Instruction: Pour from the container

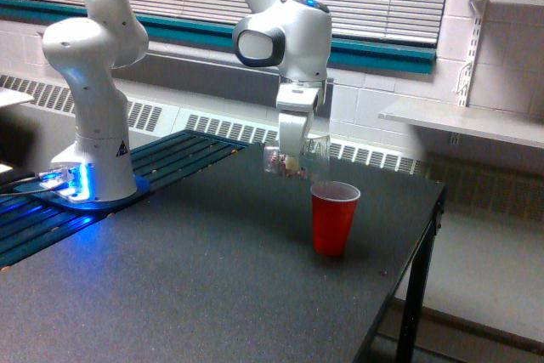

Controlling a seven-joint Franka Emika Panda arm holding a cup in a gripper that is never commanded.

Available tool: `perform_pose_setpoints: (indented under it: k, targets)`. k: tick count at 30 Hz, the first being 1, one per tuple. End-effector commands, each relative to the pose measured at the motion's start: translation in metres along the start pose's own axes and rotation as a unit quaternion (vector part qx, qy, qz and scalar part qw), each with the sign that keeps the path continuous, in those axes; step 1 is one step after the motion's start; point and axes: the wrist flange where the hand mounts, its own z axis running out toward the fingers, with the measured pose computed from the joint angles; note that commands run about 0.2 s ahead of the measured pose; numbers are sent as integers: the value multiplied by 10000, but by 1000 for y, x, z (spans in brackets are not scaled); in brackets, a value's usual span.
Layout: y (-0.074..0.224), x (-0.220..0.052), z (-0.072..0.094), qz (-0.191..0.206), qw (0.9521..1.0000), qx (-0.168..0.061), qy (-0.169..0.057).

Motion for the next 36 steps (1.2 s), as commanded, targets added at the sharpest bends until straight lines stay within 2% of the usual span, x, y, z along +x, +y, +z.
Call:
perform_pose_setpoints:
  k: [1,7,24,36]
  targets:
    - [2,6,-3,-129,9999,-92,-26]
    - [1,7,-3,-232,9995,-158,-136]
    - [0,21,-9,-419,9982,-359,-239]
    - [-1,22,-8,-568,9962,-494,-436]
